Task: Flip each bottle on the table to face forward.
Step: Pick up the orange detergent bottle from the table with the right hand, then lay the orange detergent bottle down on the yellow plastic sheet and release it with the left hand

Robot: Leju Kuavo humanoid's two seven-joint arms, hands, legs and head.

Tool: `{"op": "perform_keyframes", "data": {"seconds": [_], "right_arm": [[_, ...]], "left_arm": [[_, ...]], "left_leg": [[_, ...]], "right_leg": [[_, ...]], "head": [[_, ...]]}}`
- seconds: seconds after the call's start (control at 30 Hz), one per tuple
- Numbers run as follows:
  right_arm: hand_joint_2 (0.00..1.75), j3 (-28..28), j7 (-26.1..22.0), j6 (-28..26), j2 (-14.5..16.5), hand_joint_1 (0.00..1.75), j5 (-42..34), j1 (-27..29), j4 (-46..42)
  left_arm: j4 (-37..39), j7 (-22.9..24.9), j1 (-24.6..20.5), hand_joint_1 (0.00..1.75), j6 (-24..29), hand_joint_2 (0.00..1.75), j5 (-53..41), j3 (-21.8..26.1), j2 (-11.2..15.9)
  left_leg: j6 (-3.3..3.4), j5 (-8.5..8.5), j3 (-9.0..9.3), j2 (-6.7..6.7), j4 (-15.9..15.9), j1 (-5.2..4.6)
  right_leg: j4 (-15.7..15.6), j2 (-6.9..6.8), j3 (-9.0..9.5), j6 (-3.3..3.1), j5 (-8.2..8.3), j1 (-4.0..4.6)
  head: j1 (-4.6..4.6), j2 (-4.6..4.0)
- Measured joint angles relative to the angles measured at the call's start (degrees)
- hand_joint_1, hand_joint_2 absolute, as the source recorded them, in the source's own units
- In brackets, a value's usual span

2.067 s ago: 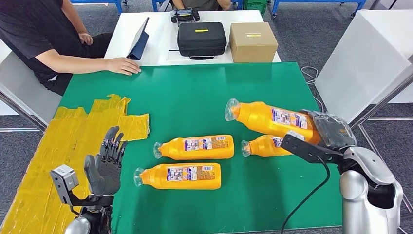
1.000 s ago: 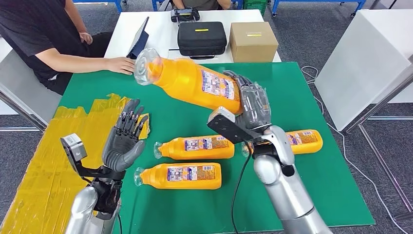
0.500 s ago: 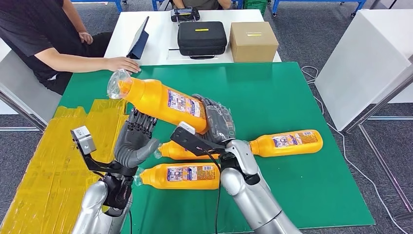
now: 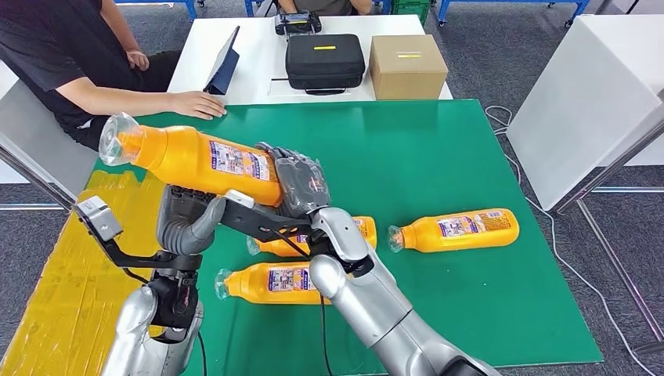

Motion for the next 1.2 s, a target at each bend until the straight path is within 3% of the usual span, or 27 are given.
{"op": "perform_keyframes", "data": {"seconds": [0.8,1.2], "right_arm": [[1.75,9.0,-1.2,0.5,2.1,1.75,-2.1,-5.5,12.5],[1.75,13.2,-0.3,1.6,-1.6,1.75,-2.1,-3.0,10.2]], "left_arm": [[-2.2,0.3,1.9,0.0,1.5,1.75,-1.9,2.2,3.5],[-2.0,-0.1,2.5,0.0,1.4,1.75,-1.9,2.3,4.4]], "left_leg": [[0.0,0.0,-0.04,0.02,0.0,-0.02],[0.0,0.0,-0.11,0.07,0.0,-0.04]], "right_leg": [[0.0,0.01,-0.06,0.0,0.0,-0.01],[0.0,0.03,-0.19,0.0,0.0,-0.01]], "head": [[0.02,0.0],[0.01,0.01]]}}
